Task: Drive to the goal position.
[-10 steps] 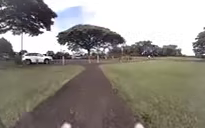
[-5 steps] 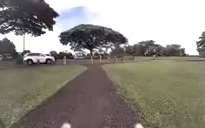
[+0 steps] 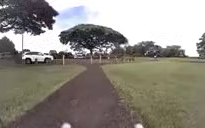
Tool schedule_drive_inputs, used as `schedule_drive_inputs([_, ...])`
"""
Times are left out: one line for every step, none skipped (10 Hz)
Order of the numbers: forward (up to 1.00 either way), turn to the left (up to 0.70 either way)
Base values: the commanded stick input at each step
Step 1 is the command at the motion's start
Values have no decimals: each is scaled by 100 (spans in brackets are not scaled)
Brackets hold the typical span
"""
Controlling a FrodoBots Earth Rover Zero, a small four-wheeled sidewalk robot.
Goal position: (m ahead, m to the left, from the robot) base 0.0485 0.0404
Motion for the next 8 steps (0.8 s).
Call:
schedule_drive_inputs([70, 0])
schedule_drive_inputs([70, 5])
schedule_drive_inputs([70, 5])
schedule_drive_inputs([70, 0])
schedule_drive_inputs([70, 0])
schedule_drive_inputs([70, 0])
schedule_drive_inputs([70, 0])
schedule_drive_inputs([70, 0])
